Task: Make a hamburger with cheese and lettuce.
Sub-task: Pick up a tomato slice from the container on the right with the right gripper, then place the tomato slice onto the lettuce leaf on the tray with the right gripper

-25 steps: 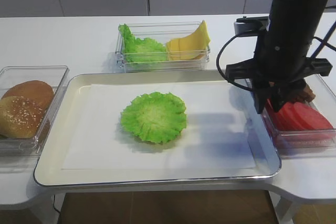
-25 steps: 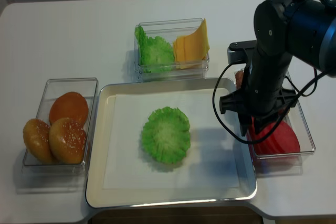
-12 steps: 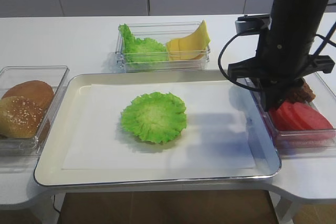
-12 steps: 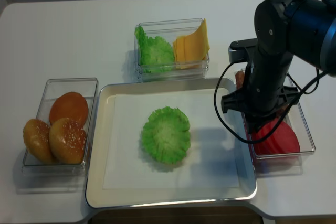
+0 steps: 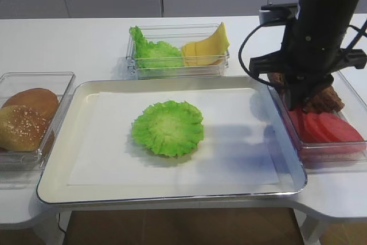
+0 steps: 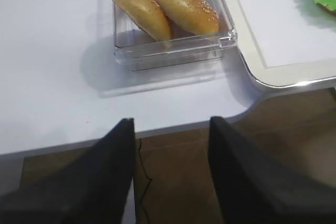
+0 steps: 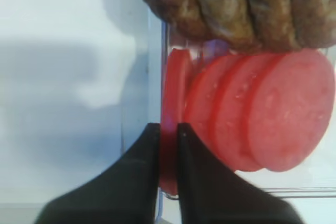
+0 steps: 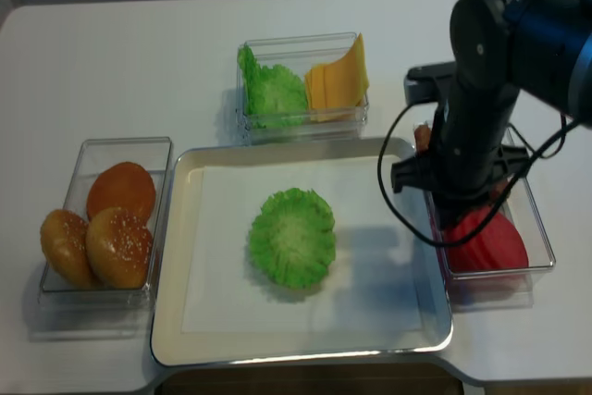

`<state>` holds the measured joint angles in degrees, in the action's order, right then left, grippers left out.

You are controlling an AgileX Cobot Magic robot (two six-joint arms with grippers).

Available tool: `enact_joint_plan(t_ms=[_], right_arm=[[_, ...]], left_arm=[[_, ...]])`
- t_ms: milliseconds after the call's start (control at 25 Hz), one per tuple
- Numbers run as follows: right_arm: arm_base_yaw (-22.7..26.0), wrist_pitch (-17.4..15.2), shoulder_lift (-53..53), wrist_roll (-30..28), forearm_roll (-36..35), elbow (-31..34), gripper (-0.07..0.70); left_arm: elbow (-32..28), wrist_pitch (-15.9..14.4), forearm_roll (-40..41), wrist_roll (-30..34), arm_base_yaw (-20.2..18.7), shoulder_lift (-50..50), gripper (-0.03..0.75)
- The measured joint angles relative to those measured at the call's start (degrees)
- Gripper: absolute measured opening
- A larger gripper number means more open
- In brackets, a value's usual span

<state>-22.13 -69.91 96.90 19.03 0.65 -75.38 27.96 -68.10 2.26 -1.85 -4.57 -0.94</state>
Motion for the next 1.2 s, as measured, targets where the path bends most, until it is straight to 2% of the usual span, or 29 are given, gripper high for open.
enact_joint_plan(t_ms=[400, 840, 1200], right_arm=[[0.0, -0.9, -1.7, -1.2, -0.7, -3.4, 0.078], [0.0, -1.0, -2.9, -2.8, -6.1, -7.6, 0.077], [-1.2, -1.0, -2.9, -3.7, -9.1, -7.9, 0.077]], left_arm=[[0.0, 0.0, 0.0, 0.0, 0.0, 0.0, 0.342], [0.0, 0.0, 0.0, 0.0, 0.0, 0.0, 0.342], [0.0, 0.0, 0.0, 0.0, 0.0, 0.0, 0.342]])
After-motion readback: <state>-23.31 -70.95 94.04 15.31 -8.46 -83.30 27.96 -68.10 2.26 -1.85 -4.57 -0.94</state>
